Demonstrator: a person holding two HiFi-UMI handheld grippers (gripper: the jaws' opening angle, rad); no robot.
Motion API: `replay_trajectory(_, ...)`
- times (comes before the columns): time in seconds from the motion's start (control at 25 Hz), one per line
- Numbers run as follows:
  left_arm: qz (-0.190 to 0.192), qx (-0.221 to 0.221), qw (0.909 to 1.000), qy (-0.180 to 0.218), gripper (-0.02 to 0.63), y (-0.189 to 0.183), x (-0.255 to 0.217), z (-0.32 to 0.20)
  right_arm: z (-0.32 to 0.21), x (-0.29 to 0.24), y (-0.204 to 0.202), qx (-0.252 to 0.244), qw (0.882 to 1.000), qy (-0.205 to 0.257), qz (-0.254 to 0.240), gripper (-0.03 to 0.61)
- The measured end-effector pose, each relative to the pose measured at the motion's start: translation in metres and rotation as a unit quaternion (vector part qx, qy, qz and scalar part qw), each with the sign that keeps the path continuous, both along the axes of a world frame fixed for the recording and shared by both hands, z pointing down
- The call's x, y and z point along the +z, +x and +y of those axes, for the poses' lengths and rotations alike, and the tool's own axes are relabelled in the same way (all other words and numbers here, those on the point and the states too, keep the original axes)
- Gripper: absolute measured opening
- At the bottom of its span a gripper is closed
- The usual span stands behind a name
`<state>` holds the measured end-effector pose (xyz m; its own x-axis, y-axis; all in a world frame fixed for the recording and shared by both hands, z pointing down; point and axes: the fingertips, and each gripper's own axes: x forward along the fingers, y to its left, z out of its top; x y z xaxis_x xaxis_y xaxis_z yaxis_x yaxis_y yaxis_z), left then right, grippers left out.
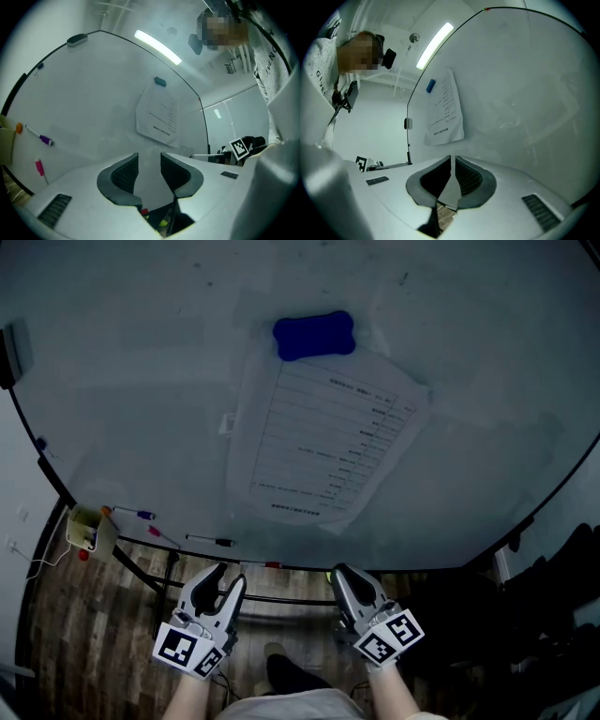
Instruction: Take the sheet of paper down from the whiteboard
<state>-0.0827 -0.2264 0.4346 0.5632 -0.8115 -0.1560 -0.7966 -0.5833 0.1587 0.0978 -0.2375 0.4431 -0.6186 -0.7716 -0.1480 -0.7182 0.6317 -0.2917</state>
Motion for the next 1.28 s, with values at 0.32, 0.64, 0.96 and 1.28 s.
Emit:
replay_trajectory(0.32, -0.001, -0.009, 0.9996, 0.025, 0.160, -0.001, -0.022, -0.021, -0.023, -0.023, 0.002, -0.019, 0.999, 0.018, -0.028, 0.132)
replay_trajectory(0.64, 0.001, 0.001, 0.9992, 0.040, 0.160, 0.010, -0.038, -0.039, -0.041, -0.037, 0.008, -0.024, 0.998, 0.025, -0.056, 0.132)
replay_trajectory(0.96, 0.005, -0.005, 0.9990, 0.044, 0.167, 0.014, -0.055, -0.058, -0.053, -0.048, 0.006, -0.042, 0.996, 0.023, -0.080, 0.132)
replay_trajectory(1.28, 0.026, -0.027, 0.9989, 0.029, 0.166, -0.002, -0.060, -0.076, -0.061, -0.056, -0.004, -0.058, 0.994, 0.023, -0.092, 0.130)
